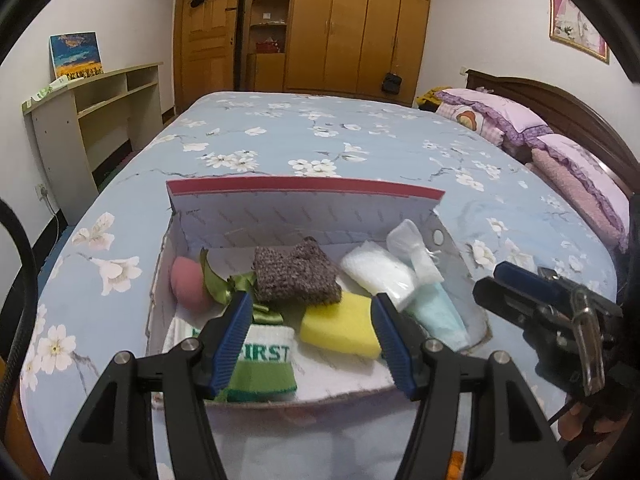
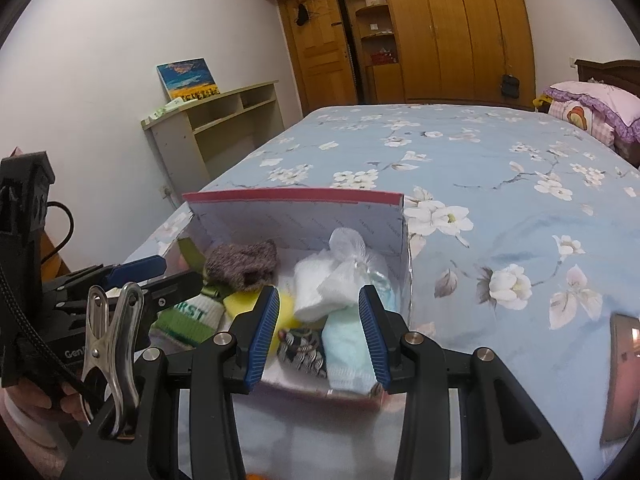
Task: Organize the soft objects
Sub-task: 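Move both open grippers back down to the orange cloth and tan ball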
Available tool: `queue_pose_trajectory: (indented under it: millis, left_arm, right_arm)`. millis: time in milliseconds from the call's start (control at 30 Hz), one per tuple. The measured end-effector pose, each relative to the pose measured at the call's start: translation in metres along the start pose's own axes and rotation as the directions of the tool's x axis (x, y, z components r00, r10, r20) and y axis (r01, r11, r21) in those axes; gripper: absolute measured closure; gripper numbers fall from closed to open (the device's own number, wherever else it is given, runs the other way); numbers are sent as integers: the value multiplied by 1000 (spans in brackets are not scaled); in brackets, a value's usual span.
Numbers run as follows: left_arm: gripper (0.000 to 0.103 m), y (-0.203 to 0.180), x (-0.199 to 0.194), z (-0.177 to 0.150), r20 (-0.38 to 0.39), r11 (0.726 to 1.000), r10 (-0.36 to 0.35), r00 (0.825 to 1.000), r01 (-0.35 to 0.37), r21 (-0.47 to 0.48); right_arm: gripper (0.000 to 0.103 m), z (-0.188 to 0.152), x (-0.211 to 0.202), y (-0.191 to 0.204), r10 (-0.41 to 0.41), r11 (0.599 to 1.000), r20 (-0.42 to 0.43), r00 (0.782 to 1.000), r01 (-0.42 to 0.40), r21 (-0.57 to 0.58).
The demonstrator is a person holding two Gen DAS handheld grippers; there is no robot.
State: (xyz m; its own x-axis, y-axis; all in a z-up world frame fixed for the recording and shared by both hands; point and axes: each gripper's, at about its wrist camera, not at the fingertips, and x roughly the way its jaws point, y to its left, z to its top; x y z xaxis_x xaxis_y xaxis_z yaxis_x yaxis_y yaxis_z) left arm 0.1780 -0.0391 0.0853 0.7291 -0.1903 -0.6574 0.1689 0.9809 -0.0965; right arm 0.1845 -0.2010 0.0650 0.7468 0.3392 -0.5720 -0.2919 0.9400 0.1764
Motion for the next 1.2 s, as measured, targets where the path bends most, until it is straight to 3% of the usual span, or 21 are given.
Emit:
queue_pose_trajectory:
  millis: [767,1200]
  left_arm:
    - [38,-22,-39,-54,-57,997,-71,996,72,11]
    - [38,-46,-37,-94,-155,988,-146,977,153,35]
  right_arm:
    - [60,-47,-64,14,-46,999,-58,997,47,10]
    - [60,-84,-87,13,-74,997,-93,993,77,23]
